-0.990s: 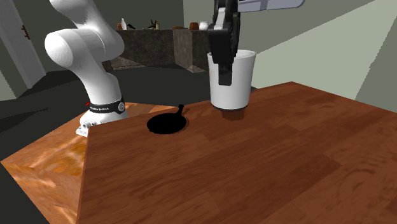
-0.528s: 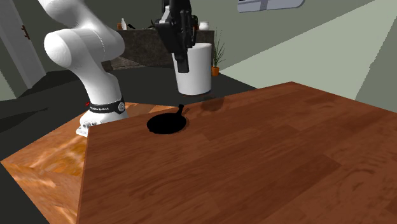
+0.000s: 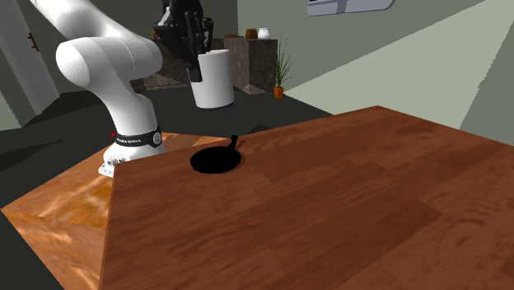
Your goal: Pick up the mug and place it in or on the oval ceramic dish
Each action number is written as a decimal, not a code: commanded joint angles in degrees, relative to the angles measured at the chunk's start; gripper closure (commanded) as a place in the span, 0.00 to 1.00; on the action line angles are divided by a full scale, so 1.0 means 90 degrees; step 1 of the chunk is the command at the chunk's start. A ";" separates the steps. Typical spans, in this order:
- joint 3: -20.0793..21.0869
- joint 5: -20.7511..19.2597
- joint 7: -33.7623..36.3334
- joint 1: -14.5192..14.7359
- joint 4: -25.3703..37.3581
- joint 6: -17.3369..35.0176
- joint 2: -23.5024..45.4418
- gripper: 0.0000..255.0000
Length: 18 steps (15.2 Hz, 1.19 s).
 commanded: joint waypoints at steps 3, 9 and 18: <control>-0.0032 -0.0050 -0.0007 -0.0043 -0.0362 0.0264 -0.0095 1.00; -0.0125 -0.0124 -0.0037 -0.0078 -0.0822 0.0818 0.0003 1.00; -0.0265 -0.0225 -0.0083 -0.0113 -0.1365 0.1612 0.0258 1.00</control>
